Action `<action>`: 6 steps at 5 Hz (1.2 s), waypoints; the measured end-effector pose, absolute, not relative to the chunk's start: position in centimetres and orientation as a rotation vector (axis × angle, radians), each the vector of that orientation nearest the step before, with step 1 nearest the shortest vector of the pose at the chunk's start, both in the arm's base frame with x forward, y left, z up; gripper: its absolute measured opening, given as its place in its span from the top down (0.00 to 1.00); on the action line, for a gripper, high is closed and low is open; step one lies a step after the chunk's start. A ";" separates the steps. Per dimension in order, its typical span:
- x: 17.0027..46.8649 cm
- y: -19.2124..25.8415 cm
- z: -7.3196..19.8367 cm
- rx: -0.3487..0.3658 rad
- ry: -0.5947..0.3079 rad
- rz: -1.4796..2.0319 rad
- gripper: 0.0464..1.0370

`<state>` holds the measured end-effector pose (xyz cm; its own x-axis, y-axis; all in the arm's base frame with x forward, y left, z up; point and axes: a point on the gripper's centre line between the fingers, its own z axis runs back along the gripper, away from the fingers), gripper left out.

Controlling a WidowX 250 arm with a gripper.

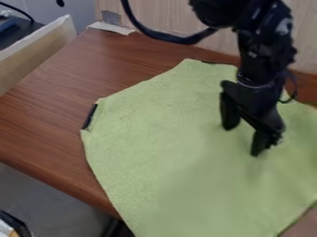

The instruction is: Move the cloth from right to left

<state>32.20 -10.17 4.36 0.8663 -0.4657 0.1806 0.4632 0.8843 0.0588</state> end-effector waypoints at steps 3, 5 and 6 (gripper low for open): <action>34.9 -1.0 4.4 0.074 -0.167 -0.262 0.04; 35.4 5.2 4.6 0.100 -0.164 -0.115 0.04; 35.1 7.7 4.7 0.115 -0.160 -0.056 0.04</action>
<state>35.06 7.74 4.67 0.9857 -0.0650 0.1555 0.0466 0.9918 0.1191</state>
